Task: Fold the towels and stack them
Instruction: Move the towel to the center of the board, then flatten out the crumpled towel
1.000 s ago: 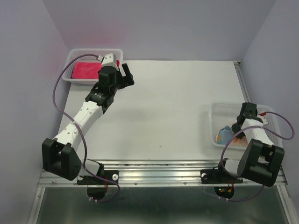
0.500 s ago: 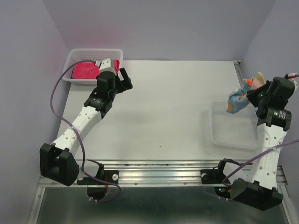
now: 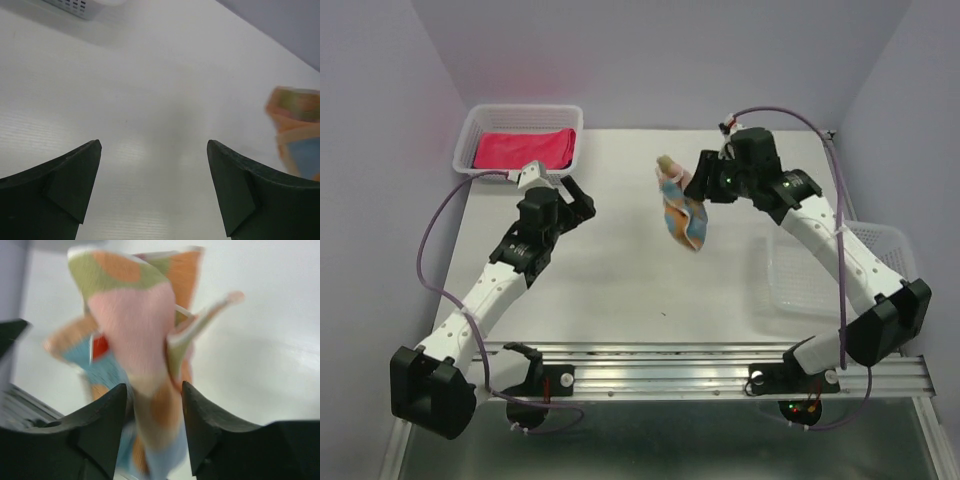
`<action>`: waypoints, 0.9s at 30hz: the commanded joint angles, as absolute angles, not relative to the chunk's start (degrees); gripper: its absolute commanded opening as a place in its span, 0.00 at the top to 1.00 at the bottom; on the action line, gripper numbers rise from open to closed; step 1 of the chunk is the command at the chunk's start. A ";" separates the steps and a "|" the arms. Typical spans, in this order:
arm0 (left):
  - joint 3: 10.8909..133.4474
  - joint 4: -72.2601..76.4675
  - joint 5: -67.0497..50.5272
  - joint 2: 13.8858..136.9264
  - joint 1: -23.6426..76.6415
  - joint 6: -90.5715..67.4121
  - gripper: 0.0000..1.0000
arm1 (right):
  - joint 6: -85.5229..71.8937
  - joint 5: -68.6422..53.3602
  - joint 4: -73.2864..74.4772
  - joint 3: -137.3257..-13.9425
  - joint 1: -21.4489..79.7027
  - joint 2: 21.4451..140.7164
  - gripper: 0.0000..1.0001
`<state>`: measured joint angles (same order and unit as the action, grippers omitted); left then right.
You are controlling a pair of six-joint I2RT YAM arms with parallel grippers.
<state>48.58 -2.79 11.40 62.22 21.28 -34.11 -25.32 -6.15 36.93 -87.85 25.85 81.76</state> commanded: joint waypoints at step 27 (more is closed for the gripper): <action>32.79 -10.18 9.02 62.85 22.76 -44.90 0.06 | -22.05 7.47 20.13 -71.61 55.72 95.69 0.00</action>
<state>33.89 -6.42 1.98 67.75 22.79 -41.12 -23.09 7.25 27.55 -63.20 52.21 89.62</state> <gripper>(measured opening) 0.920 0.999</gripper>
